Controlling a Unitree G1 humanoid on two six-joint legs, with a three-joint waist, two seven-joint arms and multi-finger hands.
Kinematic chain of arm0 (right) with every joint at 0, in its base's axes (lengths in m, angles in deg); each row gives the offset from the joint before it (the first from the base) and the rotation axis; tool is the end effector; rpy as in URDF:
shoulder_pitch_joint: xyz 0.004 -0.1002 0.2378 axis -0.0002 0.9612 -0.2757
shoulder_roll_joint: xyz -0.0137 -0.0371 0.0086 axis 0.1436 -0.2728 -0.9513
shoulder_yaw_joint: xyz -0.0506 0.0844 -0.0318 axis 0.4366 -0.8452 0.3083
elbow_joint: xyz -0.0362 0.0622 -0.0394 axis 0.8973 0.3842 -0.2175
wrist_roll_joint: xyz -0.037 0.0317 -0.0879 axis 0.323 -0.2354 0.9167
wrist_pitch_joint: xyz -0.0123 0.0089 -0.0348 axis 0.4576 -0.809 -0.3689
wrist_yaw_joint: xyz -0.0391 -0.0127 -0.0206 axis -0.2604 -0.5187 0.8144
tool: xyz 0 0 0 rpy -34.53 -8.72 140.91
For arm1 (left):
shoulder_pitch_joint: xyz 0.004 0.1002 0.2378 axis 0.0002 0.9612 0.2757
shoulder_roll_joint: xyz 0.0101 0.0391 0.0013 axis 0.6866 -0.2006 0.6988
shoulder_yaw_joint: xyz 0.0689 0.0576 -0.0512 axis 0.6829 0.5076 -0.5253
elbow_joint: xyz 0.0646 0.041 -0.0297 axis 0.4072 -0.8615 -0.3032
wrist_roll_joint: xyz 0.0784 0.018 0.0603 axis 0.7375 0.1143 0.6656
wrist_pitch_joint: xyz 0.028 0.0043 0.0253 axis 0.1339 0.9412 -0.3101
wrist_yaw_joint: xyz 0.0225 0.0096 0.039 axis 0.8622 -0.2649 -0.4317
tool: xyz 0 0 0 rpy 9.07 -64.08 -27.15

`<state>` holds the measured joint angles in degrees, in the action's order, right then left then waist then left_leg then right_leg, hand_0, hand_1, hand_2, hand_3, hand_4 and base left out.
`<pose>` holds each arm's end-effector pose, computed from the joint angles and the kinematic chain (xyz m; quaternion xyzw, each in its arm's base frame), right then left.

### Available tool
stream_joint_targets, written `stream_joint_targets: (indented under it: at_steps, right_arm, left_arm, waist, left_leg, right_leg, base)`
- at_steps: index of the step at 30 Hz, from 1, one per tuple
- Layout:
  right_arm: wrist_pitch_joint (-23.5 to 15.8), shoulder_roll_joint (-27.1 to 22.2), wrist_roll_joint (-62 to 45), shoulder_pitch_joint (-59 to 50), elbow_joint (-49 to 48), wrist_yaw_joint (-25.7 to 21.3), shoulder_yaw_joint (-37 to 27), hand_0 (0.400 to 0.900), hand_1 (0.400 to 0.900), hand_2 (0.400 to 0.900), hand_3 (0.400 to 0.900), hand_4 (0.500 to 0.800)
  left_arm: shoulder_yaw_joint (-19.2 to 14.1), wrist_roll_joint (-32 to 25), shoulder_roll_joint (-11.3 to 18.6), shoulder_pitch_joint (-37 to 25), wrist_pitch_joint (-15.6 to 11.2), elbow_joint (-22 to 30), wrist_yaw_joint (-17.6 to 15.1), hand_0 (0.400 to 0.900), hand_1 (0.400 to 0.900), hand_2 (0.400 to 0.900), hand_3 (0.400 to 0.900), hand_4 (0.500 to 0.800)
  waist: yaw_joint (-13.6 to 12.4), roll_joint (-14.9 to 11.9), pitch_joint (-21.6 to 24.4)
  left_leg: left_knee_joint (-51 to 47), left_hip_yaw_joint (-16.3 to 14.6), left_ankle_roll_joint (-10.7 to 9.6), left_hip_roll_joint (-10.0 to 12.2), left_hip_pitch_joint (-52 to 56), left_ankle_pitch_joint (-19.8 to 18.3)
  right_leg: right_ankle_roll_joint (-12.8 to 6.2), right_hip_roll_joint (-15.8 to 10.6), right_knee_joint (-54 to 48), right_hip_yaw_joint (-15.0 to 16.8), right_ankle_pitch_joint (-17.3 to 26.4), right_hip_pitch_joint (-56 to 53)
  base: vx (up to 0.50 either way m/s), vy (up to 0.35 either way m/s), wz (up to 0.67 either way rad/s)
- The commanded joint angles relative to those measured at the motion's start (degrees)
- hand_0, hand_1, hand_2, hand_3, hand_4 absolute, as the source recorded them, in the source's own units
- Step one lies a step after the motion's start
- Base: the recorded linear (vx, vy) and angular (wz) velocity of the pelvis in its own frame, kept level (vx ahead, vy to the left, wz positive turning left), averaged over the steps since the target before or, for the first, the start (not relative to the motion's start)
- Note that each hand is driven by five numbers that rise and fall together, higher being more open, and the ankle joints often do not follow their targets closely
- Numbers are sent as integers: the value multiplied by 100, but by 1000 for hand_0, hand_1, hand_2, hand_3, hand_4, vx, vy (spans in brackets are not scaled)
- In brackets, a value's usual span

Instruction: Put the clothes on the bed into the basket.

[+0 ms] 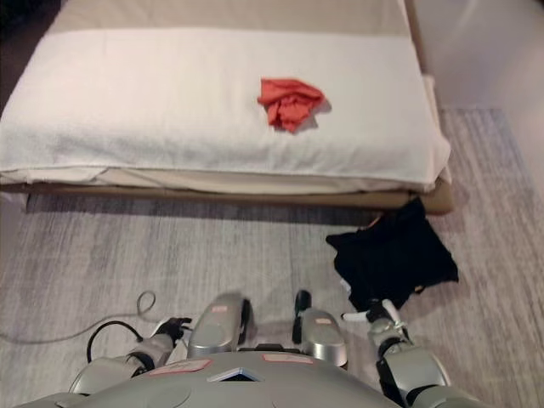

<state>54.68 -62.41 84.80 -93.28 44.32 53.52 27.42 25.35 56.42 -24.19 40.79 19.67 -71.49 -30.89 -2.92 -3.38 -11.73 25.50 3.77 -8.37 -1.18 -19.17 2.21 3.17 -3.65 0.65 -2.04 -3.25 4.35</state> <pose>0.1059 -0.2314 -0.1080 -0.2920 0.5758 -0.0494 0.7621 0.0676 0.2181 -0.1200 0.2401 0.6222 -0.0081 0.7451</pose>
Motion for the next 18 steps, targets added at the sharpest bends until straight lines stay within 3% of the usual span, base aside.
stream_joint_targets:
  at_steps: [1,4,7,10,11,13,16,18]
  right_arm:
    - [-2,-325,-21,83,-32,-129,70,900,900,900,900,800]
    - [-38,-354,-15,89,-54,-155,80,900,900,900,900,800]
    - [-45,-329,-70,76,-28,-144,10,900,900,900,900,800]
    - [4,-224,3,36,115,-52,13,900,900,900,900,800]
    - [-7,-213,-11,36,98,-43,-10,900,900,900,900,800]
    - [-31,-222,-59,37,35,26,-84,900,900,900,900,800]
    - [-40,-210,-69,-62,-47,77,-25,900,900,900,900,800]
    - [-55,-184,-87,-98,-138,78,32,900,900,900,900,800]
  left_arm:
    - [-102,-153,127,207,38,-97,-60,900,900,900,900,800]
    - [-46,-118,78,296,30,-118,-114,900,900,900,900,800]
    - [-77,-166,41,351,37,-84,-139,900,900,900,900,800]
    - [-141,-266,78,264,49,-82,-114,900,900,900,900,800]
    - [-128,-280,83,228,52,-82,-121,900,900,900,900,800]
    - [-116,-299,160,95,47,-44,-90,900,900,900,900,800]
    - [-36,-294,262,-28,47,-3,-57,900,900,900,900,800]
    - [21,-247,321,-124,64,53,-50,900,900,900,900,800]
  waist:
    - [-167,203,44]
    - [-352,246,47]
    - [-466,256,85]
    - [-599,196,269]
    - [-601,136,350]
    - [-613,31,483]
    - [-608,2,542]
    - [-475,167,481]
  left_leg:
    - [-1535,-101,528,60,-267,695]
    - [-2901,63,371,393,-740,1089]
    - [-2826,4,197,581,-912,1349]
    - [-2398,-39,316,480,-824,1553]
    - [-2070,-87,377,376,-943,1451]
    - [-1685,-219,509,211,-974,1227]
    - [-1711,-395,833,-14,-616,826]
    - [-1936,-394,985,-121,-74,667]
  right_leg:
    - [-471,423,-230,193,-242,-1214]
    - [-536,395,-320,566,-522,-1578]
    - [-660,256,-353,857,-777,-2025]
    - [-844,-167,-193,880,-913,-2249]
    - [-937,-343,-58,850,-856,-2255]
    - [-1058,-555,563,841,-448,-2000]
    - [-980,-684,2049,593,1070,-1309]
    - [-853,-485,2913,403,1351,-821]
  base:
    - [511,135,-64]
    - [434,107,-55]
    - [471,202,-47]
    - [555,336,-44]
    - [498,307,-13]
    - [461,284,2]
    - [386,301,-1]
    - [471,374,34]
